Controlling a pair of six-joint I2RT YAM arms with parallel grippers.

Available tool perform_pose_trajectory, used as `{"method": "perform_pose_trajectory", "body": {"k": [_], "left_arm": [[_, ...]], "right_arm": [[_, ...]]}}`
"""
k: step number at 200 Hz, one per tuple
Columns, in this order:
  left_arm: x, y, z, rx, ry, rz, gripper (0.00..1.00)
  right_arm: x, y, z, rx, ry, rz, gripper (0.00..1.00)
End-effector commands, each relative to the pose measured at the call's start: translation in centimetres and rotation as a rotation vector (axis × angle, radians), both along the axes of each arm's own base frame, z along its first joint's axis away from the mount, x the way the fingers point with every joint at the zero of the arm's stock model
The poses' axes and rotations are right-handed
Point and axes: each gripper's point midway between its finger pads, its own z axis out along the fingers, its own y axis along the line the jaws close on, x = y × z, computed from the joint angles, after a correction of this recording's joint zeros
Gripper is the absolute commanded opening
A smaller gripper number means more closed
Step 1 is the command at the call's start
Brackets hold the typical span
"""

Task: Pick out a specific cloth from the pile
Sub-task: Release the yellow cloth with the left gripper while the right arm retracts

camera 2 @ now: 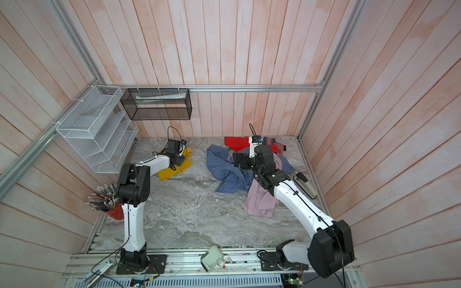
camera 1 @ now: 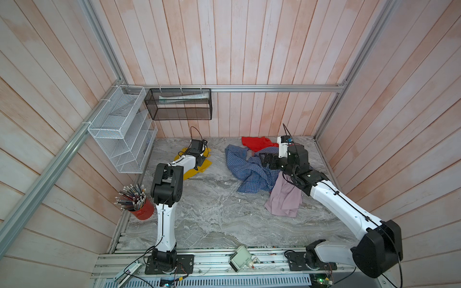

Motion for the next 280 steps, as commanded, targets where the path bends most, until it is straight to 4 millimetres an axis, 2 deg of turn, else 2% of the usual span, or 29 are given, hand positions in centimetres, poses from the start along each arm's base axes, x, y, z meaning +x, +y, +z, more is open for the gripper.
{"method": "perform_pose_trajectory", "body": {"k": [1, 25, 40, 66, 77, 96, 117, 150, 186, 225, 245, 260, 280], "left_arm": [[-0.3, 0.6, 0.8, -0.005, 0.002, 0.03, 0.66], [0.2, 1.0, 3.5, -0.009, -0.078, 0.056, 0.89], [0.5, 1.0, 5.5, -0.021, -0.126, 0.066, 0.94], [0.6, 0.6, 8.9, -0.068, -0.199, 0.06, 0.97], [0.3, 0.4, 10.2, -0.093, -0.227, 0.058, 1.0], [-0.4, 0.3, 12.4, -0.136, -0.282, 0.067, 1.0], [-1.7, 0.2, 14.7, -0.178, -0.338, 0.073, 1.0], [-4.2, -0.2, 17.5, -0.248, -0.411, 0.057, 1.0], [-7.1, -0.5, 18.8, -0.312, -0.432, 0.052, 1.0], [-10.0, 0.2, 17.7, -0.351, -0.409, 0.1, 1.0], [-11.8, 0.3, 18.1, -0.41, -0.431, 0.116, 1.0], [-13.1, 0.6, 18.4, -0.445, -0.45, 0.135, 1.0], [-14.7, 1.7, 17.0, -0.464, -0.437, 0.186, 1.0]], "right_arm": [[0.0, -0.9, -0.2, -0.03, -0.003, -0.024, 0.98], [-0.3, -1.5, -0.2, -0.046, -0.019, -0.022, 0.98], [-0.5, -1.8, -0.1, -0.06, -0.038, -0.012, 0.98], [-1.0, -2.9, 0.3, -0.084, -0.079, 0.001, 0.98], [-1.2, -3.5, 0.4, -0.091, -0.1, 0.008, 0.98], [-1.8, -4.7, 0.6, -0.115, -0.141, 0.011, 0.98], [-2.4, -6.9, 0.8, -0.123, -0.18, -0.02, 0.98], [-3.5, -11.6, 0.2, -0.125, -0.26, -0.15, 0.98], [-4.6, -15.2, -1.7, -0.196, -0.318, -0.248, 0.98], [-5.0, -17.9, -3.6, -0.228, -0.325, -0.325, 0.98], [-5.3, -19.4, -4.5, -0.229, -0.339, -0.382, 0.98], [-5.8, -19.9, -4.9, -0.219, -0.368, -0.404, 0.98], [-6.4, -20.0, -5.9, -0.219, -0.395, -0.406, 0.98]]}}
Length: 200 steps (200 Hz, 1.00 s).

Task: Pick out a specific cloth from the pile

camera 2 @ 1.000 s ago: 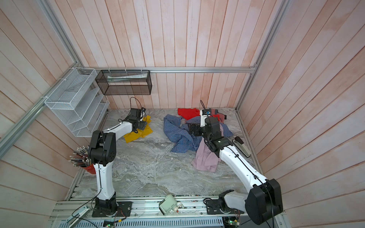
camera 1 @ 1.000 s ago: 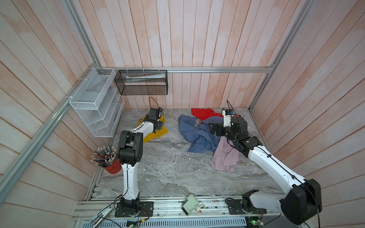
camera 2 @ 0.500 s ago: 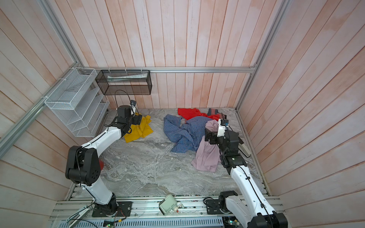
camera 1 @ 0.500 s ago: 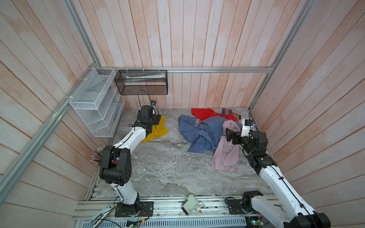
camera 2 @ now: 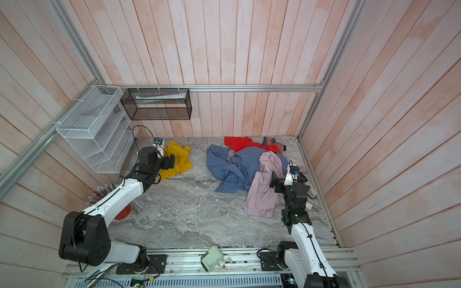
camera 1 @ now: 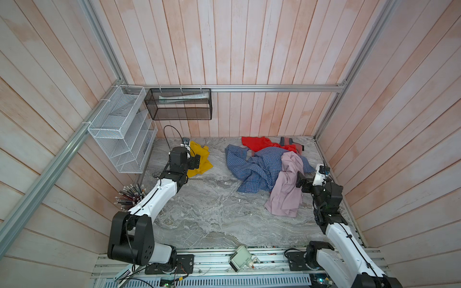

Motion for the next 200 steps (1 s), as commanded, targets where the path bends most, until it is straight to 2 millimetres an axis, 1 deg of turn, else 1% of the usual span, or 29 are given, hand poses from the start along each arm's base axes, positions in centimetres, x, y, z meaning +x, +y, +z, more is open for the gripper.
{"method": "perform_pose_trajectory", "body": {"k": [1, 18, 31, 52, 63, 78, 98, 118, 133, 140, 151, 164, 168, 185, 200], "left_arm": [[-1.4, 0.8, 0.0, -0.085, -0.023, 0.045, 1.0], [-2.7, 2.2, -1.3, -0.137, -0.005, 0.102, 1.0], [-3.6, 3.2, -1.8, -0.187, -0.013, 0.139, 1.0], [-4.9, 4.4, -2.2, -0.205, -0.045, 0.179, 1.0], [-5.4, 4.8, -2.2, -0.208, -0.063, 0.196, 1.0], [-5.8, 5.2, -2.2, -0.219, -0.087, 0.218, 1.0], [-6.4, 5.6, -2.4, -0.245, -0.108, 0.25, 1.0], [-7.0, 6.1, -2.6, -0.26, -0.116, 0.282, 1.0], [-7.7, 7.1, -2.6, -0.259, -0.14, 0.34, 1.0], [-8.1, 7.6, -2.7, -0.257, -0.153, 0.364, 1.0], [-8.7, 8.1, -2.8, -0.258, -0.175, 0.391, 1.0], [-9.4, 8.6, -2.9, -0.252, -0.2, 0.412, 1.0], [-9.6, 8.8, -3.0, -0.251, -0.206, 0.417, 1.0], [-10.3, 9.4, -3.2, -0.24, -0.252, 0.441, 1.0], [-10.7, 9.7, -3.3, -0.229, -0.302, 0.442, 1.0]], "right_arm": [[-0.4, -0.5, 1.1, -0.016, -0.106, -0.016, 0.98], [-0.8, -0.7, 0.0, -0.014, -0.114, -0.027, 0.98], [-1.2, -1.1, -0.6, -0.015, -0.126, -0.055, 0.98], [-1.5, -2.1, -1.4, -0.039, -0.149, -0.104, 0.98], [-1.4, -2.5, -2.0, -0.044, -0.14, -0.119, 0.98], [-0.9, -2.7, -2.6, -0.032, -0.126, -0.125, 0.98], [0.1, -2.5, -3.3, -0.007, -0.121, -0.11, 0.97], [0.9, -3.3, -4.3, 0.014, -0.11, -0.155, 0.96], [1.6, -3.7, -4.0, 0.006, -0.127, -0.174, 0.95], [2.1, -3.9, -4.3, 0.014, -0.111, -0.184, 0.95], [2.6, -3.6, -4.8, 0.011, -0.098, -0.16, 0.94], [2.5, -3.4, -5.0, 0.017, -0.117, -0.154, 0.93], [2.5, -3.4, -5.5, 0.018, -0.11, -0.154, 0.93], [2.8, -2.9, -6.0, 0.01, -0.108, -0.123, 0.93], [3.5, -2.5, -6.3, 0.011, -0.103, -0.1, 0.96]]}}
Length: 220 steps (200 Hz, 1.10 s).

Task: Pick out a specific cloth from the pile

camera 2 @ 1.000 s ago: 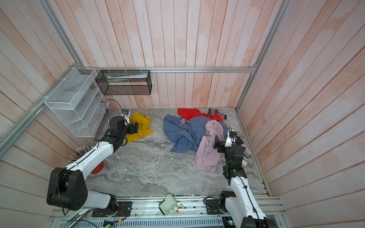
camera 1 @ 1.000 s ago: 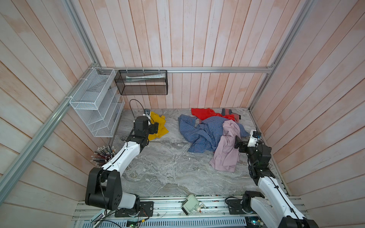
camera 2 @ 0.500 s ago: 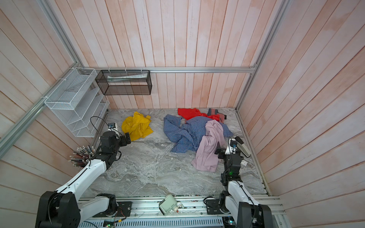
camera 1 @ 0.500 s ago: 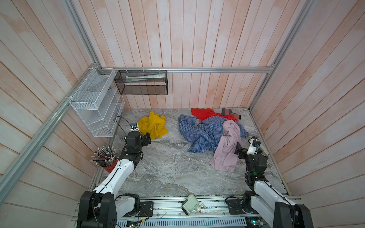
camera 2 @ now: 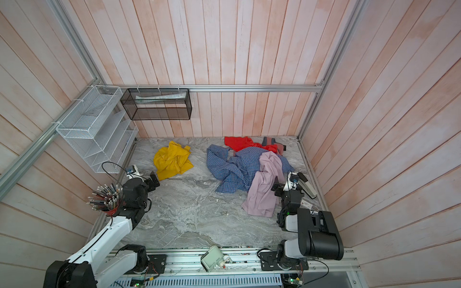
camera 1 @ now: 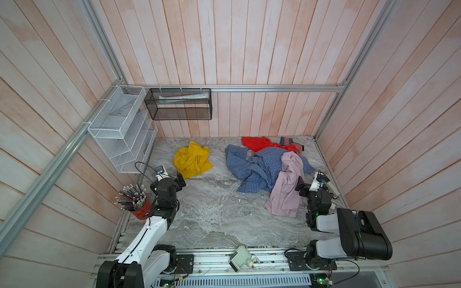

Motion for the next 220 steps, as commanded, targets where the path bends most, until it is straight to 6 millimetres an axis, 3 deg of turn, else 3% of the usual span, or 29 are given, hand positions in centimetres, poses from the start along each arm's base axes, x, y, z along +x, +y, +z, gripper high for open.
{"method": "perform_pose_trajectory", "body": {"k": [1, 26, 80, 127, 180, 190, 201, 220], "left_arm": [[-0.6, 1.3, 1.0, 0.024, -0.109, 0.066, 1.0], [-0.7, 1.4, 0.7, 0.055, -0.17, 0.06, 1.0], [1.5, 0.3, -1.0, 0.093, -0.202, -0.015, 1.0], [2.3, 1.3, -2.2, 0.076, -0.245, -0.033, 1.0], [3.9, -0.6, -3.7, 0.083, -0.231, -0.184, 1.0], [4.7, -1.2, -4.9, 0.064, -0.145, -0.223, 1.0], [5.3, -1.8, -4.0, 0.099, -0.17, -0.262, 1.0], [5.4, -2.2, -4.7, 0.096, -0.131, -0.292, 1.0]], "right_arm": [[1.1, 0.4, 1.7, -0.007, -0.08, 0.033, 0.96], [2.6, 1.5, 0.9, -0.039, -0.002, 0.082, 0.98], [2.6, 1.5, 0.9, -0.043, -0.007, 0.079, 0.98], [2.6, 1.5, 0.9, -0.043, -0.005, 0.079, 0.98], [2.6, 1.5, 0.9, -0.043, -0.003, 0.076, 0.98], [2.6, 1.6, 0.9, -0.044, -0.002, 0.078, 0.98], [2.6, 1.5, 0.8, -0.044, -0.002, 0.076, 0.98], [2.6, 1.5, 0.9, -0.045, -0.003, 0.076, 0.98]]}}
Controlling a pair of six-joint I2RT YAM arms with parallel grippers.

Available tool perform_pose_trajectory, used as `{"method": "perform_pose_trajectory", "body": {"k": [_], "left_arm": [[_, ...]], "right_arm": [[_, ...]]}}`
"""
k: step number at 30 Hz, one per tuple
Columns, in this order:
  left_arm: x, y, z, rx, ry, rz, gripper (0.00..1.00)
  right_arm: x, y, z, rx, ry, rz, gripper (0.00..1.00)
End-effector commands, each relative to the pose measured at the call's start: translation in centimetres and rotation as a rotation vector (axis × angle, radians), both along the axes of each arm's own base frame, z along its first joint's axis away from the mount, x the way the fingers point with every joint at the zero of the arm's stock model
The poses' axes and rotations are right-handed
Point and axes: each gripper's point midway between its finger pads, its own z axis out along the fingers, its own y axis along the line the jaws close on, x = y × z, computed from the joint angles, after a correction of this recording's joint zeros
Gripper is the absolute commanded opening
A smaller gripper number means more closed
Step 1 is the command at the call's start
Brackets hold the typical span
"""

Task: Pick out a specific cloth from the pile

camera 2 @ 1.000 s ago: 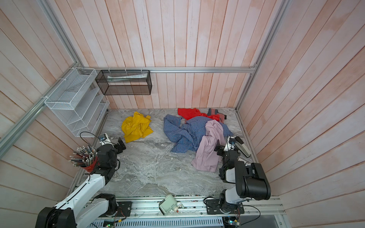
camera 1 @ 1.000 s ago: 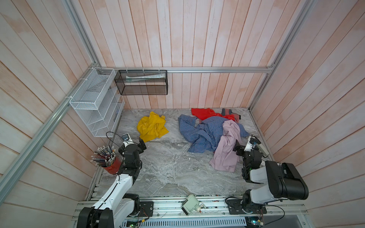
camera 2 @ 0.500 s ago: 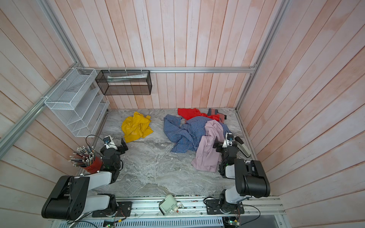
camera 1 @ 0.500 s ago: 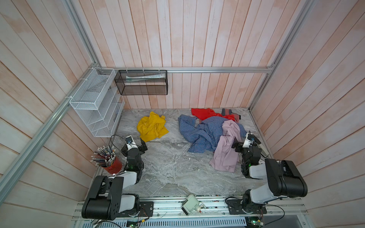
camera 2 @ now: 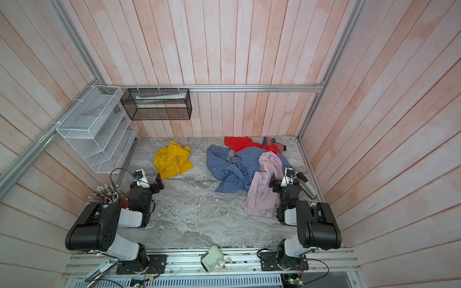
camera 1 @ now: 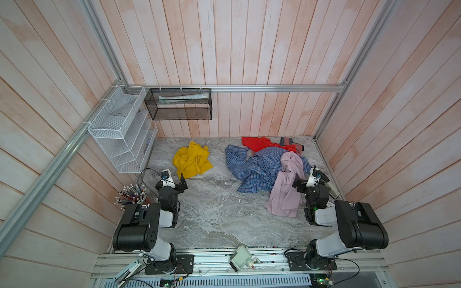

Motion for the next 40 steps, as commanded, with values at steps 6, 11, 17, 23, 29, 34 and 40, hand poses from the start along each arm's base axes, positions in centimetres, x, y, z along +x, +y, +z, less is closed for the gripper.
{"method": "perform_pose_trajectory", "body": {"k": [6, 11, 17, 23, 29, 34, 40], "left_arm": [[0.86, -1.22, 0.41, 0.036, 0.008, -0.079, 1.0], [0.85, -1.29, 0.33, 0.041, 0.01, -0.078, 1.0], [0.91, -1.31, 0.35, 0.039, 0.011, -0.078, 1.0], [0.9, -1.35, 0.36, 0.039, 0.01, -0.08, 1.0], [0.92, -1.3, 0.4, 0.04, 0.009, -0.078, 1.0], [0.96, -1.31, 0.32, 0.041, 0.013, -0.078, 1.0], [0.89, -1.31, 0.38, 0.041, 0.01, -0.078, 1.0]], "right_arm": [[0.35, 0.33, 0.54, -0.011, -0.012, 0.016, 0.98], [0.31, 0.38, 0.53, -0.012, -0.012, 0.016, 0.98], [0.36, 0.34, 0.55, -0.012, -0.012, 0.014, 0.98], [0.36, 0.32, 0.53, -0.012, -0.011, 0.014, 0.98], [0.34, 0.38, 0.54, -0.012, -0.012, 0.016, 0.98], [0.33, 0.35, 0.5, -0.011, -0.011, 0.015, 0.98], [0.33, 0.37, 0.51, -0.012, -0.012, 0.016, 0.98]]}}
